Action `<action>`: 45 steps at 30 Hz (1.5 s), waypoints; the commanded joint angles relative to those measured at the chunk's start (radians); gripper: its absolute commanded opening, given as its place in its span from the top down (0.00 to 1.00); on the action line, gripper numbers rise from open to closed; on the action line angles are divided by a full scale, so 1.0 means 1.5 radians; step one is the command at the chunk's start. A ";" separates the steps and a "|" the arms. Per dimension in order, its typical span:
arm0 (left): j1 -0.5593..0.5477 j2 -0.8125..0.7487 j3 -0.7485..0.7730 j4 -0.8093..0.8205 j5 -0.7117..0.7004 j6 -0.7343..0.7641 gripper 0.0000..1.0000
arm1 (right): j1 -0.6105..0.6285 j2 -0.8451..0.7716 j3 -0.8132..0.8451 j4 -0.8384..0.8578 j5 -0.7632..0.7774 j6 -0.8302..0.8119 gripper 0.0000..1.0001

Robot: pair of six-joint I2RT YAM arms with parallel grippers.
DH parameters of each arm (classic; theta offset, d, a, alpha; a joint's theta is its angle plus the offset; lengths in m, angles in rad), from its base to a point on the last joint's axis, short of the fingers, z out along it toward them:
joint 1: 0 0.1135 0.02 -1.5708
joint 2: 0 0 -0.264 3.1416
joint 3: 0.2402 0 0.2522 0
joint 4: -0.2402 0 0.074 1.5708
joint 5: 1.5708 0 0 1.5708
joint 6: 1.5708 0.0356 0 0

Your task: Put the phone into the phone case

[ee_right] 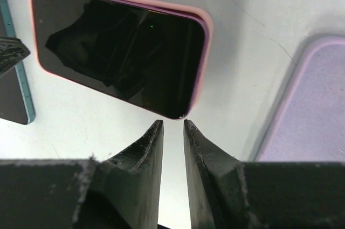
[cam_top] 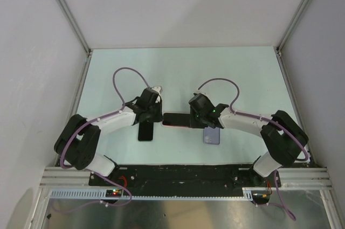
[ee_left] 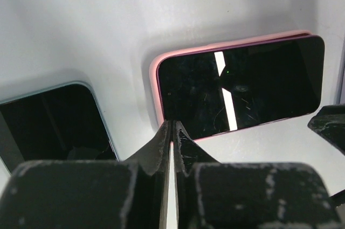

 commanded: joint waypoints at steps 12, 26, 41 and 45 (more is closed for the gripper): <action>0.024 -0.021 -0.018 0.017 -0.016 -0.012 0.98 | -0.005 -0.018 -0.012 0.004 0.028 0.013 0.74; 0.023 0.022 -0.005 0.022 0.011 -0.011 1.00 | -0.019 0.016 -0.012 0.029 0.016 0.006 0.80; 0.020 0.038 0.001 0.024 0.028 -0.005 1.00 | -0.015 0.058 0.004 0.025 0.025 0.004 0.88; 0.019 0.041 0.005 0.023 0.029 -0.004 1.00 | -0.009 0.070 0.003 0.013 0.040 0.002 0.89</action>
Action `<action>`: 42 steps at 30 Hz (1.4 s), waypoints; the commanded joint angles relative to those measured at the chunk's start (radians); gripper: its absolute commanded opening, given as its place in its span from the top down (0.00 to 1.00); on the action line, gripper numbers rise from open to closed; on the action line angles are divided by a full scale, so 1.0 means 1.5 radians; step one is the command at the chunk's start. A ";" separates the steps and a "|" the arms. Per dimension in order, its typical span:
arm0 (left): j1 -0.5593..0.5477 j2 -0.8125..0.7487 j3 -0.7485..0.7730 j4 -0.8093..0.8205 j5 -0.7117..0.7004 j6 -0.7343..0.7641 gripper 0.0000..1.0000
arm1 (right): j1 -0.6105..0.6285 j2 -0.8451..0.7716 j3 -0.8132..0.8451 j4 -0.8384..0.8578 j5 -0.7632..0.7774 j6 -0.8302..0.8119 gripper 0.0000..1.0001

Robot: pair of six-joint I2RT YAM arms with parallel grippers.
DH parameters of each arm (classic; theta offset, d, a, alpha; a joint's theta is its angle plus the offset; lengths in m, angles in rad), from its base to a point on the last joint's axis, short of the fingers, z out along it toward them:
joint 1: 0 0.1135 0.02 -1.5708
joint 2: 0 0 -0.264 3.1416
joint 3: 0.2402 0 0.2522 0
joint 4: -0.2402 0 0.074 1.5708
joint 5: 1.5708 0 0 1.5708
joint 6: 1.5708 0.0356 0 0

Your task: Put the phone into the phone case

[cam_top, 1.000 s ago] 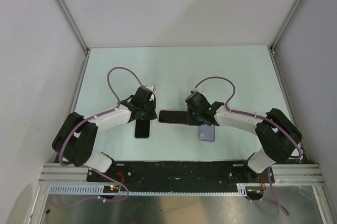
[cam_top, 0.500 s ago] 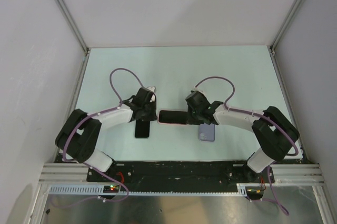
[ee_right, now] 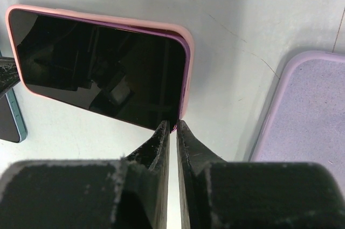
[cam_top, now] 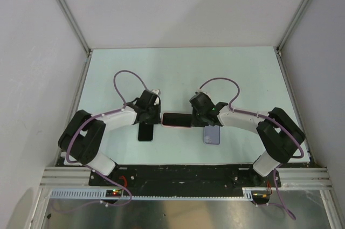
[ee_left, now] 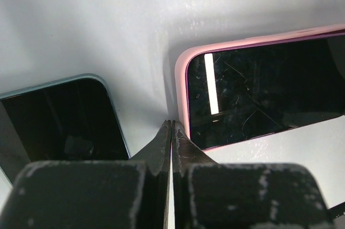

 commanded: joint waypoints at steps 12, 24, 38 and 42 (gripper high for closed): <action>-0.008 0.024 0.041 0.018 0.022 0.003 1.00 | 0.038 0.109 0.020 0.001 0.048 0.001 0.89; -0.012 0.042 0.060 0.019 0.030 0.004 1.00 | 0.055 0.157 0.022 0.011 0.045 0.010 0.90; -0.012 0.054 0.068 0.021 0.033 0.005 1.00 | 0.076 0.195 0.023 0.015 0.035 0.028 0.92; -0.012 0.055 0.068 0.022 0.034 0.006 1.00 | 0.075 0.185 -0.010 0.065 -0.001 0.049 0.92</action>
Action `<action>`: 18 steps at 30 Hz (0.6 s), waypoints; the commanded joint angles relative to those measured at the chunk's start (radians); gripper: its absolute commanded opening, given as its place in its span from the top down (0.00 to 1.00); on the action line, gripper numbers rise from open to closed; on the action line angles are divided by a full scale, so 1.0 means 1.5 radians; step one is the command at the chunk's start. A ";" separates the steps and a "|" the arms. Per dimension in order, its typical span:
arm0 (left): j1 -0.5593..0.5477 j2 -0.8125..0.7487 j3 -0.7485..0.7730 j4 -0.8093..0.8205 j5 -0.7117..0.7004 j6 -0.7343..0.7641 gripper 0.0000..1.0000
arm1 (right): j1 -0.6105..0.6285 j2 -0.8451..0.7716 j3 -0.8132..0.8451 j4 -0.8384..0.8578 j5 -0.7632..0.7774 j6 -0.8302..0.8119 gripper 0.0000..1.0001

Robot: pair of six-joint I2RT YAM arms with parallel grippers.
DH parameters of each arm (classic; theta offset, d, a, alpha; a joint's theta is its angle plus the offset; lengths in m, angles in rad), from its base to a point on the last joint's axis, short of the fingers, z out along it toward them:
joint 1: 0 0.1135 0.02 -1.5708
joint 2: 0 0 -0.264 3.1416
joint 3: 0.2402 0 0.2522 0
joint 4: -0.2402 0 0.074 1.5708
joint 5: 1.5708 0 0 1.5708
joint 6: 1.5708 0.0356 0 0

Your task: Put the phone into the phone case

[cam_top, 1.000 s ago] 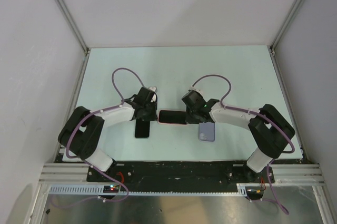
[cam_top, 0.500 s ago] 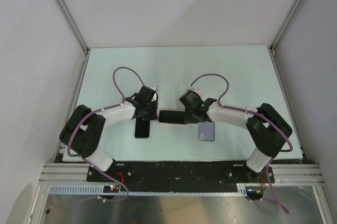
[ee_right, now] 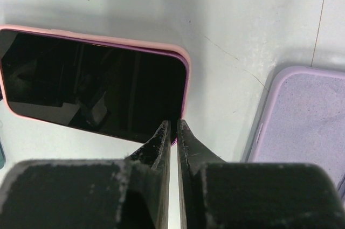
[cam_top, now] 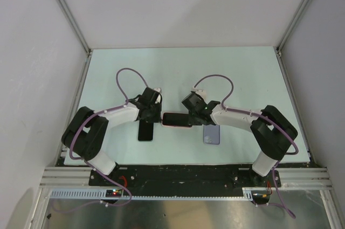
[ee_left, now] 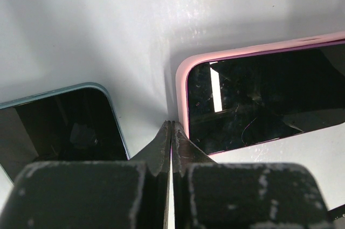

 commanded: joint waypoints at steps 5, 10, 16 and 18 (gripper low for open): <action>-0.012 0.019 0.022 0.061 0.038 0.004 1.00 | -0.004 0.072 -0.145 0.208 -0.176 0.064 0.84; -0.012 0.018 0.020 0.060 0.038 0.004 1.00 | -0.046 0.032 -0.202 0.308 -0.257 0.074 0.81; -0.012 0.021 0.020 0.060 0.038 0.003 1.00 | -0.055 0.026 -0.209 0.336 -0.293 0.091 0.85; -0.013 0.023 0.022 0.061 0.042 0.003 1.00 | -0.055 0.025 -0.210 0.334 -0.289 0.093 0.91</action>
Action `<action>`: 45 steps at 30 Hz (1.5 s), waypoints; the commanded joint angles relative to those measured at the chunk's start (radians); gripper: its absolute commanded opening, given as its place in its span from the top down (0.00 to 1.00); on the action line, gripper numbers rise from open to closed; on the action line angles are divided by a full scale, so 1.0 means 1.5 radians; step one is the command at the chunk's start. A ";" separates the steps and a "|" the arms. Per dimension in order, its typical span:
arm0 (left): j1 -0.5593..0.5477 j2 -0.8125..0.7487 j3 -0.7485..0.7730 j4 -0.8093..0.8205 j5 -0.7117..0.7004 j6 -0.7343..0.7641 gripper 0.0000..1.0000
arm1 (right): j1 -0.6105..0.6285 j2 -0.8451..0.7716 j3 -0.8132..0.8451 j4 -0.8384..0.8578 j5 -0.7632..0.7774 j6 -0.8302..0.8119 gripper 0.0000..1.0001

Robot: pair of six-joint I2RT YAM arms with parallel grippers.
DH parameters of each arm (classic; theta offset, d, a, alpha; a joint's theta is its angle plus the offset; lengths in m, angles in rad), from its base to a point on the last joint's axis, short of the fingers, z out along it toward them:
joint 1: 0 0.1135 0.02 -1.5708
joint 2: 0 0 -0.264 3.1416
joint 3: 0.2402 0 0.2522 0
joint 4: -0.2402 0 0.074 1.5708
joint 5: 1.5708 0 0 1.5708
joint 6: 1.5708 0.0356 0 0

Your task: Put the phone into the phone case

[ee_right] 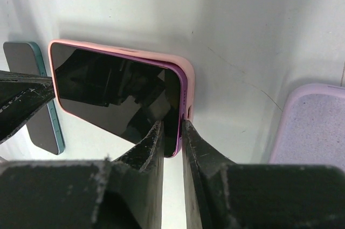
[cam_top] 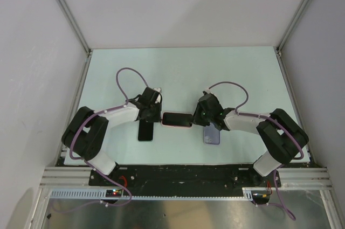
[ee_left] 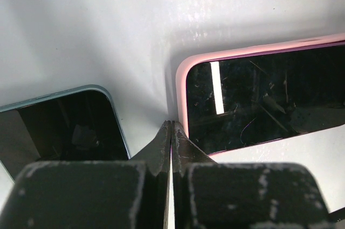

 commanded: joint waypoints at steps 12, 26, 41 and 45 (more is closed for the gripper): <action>-0.021 0.047 0.042 0.060 0.053 -0.005 1.00 | 0.104 0.154 0.032 -0.074 0.017 0.013 1.00; -0.024 0.053 0.056 0.060 0.058 -0.003 1.00 | 0.183 0.235 0.091 -0.183 0.154 0.009 1.00; 0.000 -0.001 0.034 0.058 0.057 0.002 0.99 | 0.064 -0.004 0.093 -0.179 0.041 -0.055 0.60; 0.005 -0.015 0.025 0.058 0.048 0.002 0.97 | 0.053 -0.039 0.091 -0.198 0.035 -0.055 0.60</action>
